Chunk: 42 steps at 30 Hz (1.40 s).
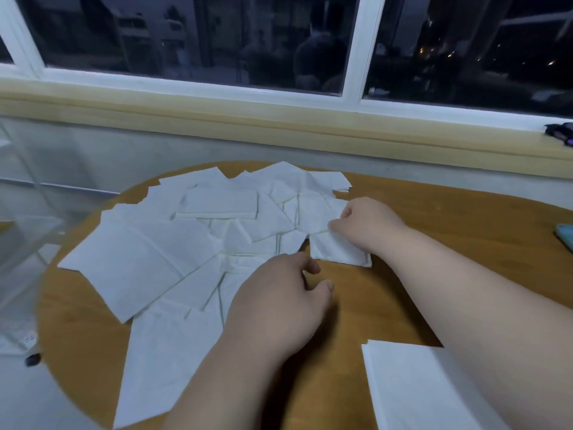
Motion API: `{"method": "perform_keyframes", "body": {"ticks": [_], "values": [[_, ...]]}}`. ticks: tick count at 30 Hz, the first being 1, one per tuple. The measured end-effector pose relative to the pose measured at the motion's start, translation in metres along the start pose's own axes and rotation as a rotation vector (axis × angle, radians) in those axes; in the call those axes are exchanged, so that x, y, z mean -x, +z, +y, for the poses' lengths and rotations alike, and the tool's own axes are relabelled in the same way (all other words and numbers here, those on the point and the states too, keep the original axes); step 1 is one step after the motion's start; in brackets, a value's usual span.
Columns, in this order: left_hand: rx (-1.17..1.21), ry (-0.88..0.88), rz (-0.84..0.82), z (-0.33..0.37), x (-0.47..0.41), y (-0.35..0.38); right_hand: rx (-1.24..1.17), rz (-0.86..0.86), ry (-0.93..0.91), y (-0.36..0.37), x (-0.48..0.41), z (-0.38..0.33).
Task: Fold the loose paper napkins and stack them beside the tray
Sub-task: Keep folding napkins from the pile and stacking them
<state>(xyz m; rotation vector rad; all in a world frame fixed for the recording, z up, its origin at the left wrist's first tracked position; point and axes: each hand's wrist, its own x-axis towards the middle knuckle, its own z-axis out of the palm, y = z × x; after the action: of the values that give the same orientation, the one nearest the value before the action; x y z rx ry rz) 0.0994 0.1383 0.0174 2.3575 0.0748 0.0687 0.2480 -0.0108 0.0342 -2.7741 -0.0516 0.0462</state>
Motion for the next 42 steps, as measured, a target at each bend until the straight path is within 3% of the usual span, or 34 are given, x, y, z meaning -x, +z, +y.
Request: {"method": "perform_keyframes", "body": {"ticks": [5,11,20,25,29,33,42], "values": [[0.017,0.001,-0.003,-0.004,-0.007,-0.001,0.048,-0.013,0.078,0.014,-0.023,-0.010],[0.027,-0.012,0.005,-0.005,-0.010,-0.003,-0.135,-0.005,0.065,0.017,-0.030,-0.024],[0.032,-0.007,0.016,-0.002,-0.004,-0.004,-0.513,0.225,0.003,-0.015,0.019,-0.010],[0.028,0.016,0.009,0.003,0.003,-0.002,-0.578,0.307,-0.033,-0.044,0.066,0.020],[0.045,0.050,0.011,0.010,0.007,0.002,-0.445,0.398,-0.097,-0.063,0.105,0.046],[0.051,0.140,-0.017,0.015,0.014,0.007,-0.309,0.391,-0.206,-0.073,0.164,0.068],[-0.131,0.604,-0.180,0.021,0.051,0.034,-0.302,0.319,-0.427,-0.022,0.253,0.141]]}}
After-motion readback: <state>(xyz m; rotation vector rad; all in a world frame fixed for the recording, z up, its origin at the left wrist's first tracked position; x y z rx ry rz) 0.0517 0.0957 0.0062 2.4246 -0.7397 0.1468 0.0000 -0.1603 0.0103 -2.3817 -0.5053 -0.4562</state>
